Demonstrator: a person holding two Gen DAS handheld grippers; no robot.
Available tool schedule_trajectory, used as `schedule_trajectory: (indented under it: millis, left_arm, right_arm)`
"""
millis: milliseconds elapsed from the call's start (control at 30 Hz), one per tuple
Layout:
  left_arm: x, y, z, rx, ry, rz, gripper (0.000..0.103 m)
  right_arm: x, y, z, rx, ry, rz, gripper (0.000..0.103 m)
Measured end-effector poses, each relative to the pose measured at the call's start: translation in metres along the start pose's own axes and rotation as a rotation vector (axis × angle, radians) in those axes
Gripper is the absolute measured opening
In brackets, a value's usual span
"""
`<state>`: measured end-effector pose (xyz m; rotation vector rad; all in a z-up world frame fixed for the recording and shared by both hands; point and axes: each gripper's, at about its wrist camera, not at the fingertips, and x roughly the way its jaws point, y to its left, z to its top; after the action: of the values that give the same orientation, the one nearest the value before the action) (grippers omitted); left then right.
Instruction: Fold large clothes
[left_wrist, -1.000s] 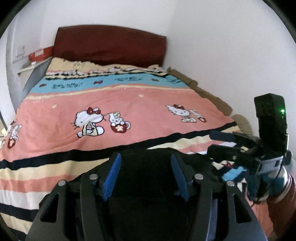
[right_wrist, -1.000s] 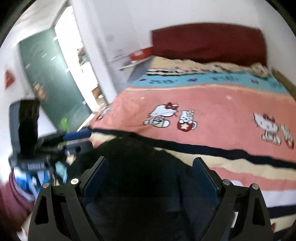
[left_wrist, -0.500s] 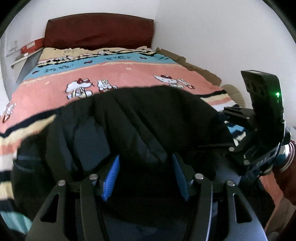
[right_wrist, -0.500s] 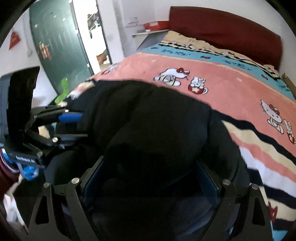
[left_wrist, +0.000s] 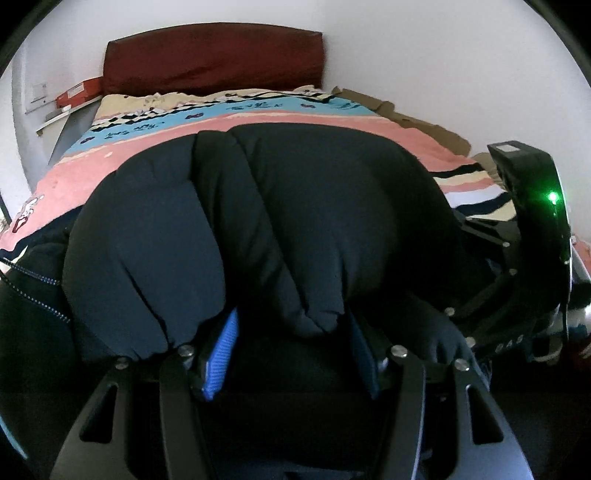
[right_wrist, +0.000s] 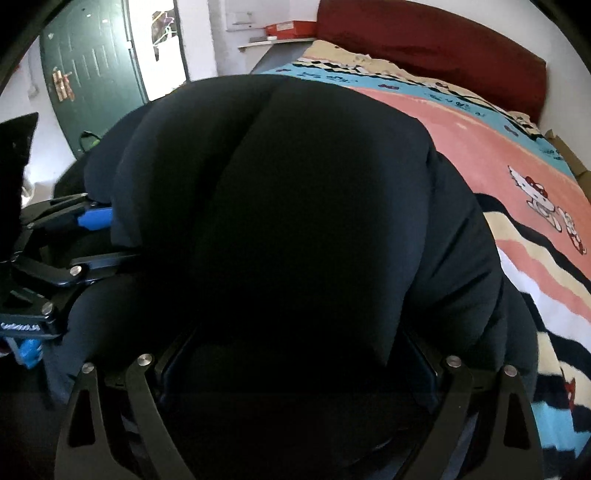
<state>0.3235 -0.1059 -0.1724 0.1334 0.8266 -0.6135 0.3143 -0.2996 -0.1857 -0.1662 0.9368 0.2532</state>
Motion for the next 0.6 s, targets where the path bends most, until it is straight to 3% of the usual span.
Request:
schedule_trajectory:
  millis: [167, 333, 600]
  left_arm:
    - [0.01, 0.0, -0.001, -0.013, 0.036, 0.024, 0.055]
    - [-0.011, 0.001, 0.011, -0.038, 0.08, -0.008, 0.055]
    - [-0.066, 0.02, 0.062, -0.026, -0.05, -0.022, 0.055]
  right_arm:
    - [0.014, -0.003, 0.009, 0.01, 0.018, -0.034, 0.092]
    - [-0.005, 0.004, 0.012, 0.011, 0.044, -0.032, 0.092]
    - [-0.073, -0.009, 0.035, 0.006, -0.085, -0.011, 0.092]
